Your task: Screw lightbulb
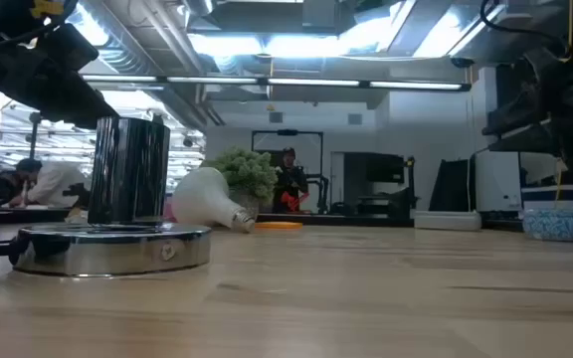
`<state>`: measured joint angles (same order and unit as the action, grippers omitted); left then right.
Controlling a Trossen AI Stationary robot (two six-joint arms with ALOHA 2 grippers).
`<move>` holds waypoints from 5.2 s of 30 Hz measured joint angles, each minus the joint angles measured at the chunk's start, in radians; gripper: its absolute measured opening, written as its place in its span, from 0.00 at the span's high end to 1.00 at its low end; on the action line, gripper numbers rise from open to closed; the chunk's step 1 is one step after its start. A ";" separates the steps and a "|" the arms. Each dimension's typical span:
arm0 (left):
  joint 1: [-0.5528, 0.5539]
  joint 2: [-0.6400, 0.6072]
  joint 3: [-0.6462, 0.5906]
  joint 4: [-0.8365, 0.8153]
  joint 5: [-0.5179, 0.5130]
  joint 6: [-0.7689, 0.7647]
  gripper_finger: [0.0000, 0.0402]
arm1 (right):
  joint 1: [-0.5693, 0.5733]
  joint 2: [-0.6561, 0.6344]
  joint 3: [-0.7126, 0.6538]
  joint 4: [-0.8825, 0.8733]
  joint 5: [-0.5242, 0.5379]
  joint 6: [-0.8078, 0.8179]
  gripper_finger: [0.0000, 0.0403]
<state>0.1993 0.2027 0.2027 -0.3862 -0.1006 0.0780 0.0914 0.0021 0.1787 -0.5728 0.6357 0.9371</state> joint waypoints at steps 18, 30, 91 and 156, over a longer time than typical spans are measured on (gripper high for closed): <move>0.000 0.000 0.000 0.000 0.000 0.000 0.58 | 0.000 0.000 -0.001 -0.001 0.000 0.000 0.62; 0.000 0.000 0.000 0.000 0.000 0.000 0.58 | 0.000 0.000 -0.002 -0.002 0.000 0.000 0.62; 0.000 0.000 0.000 0.000 0.000 0.000 0.58 | 0.000 0.093 -0.001 0.697 -0.320 -0.373 0.62; 0.000 0.000 0.000 0.001 0.000 0.000 0.58 | -0.131 1.974 1.079 0.687 -0.445 -0.757 0.62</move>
<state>0.1989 0.2026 0.2026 -0.3855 -0.1009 0.0780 -0.0398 1.9762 1.2578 0.1142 0.1907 0.1799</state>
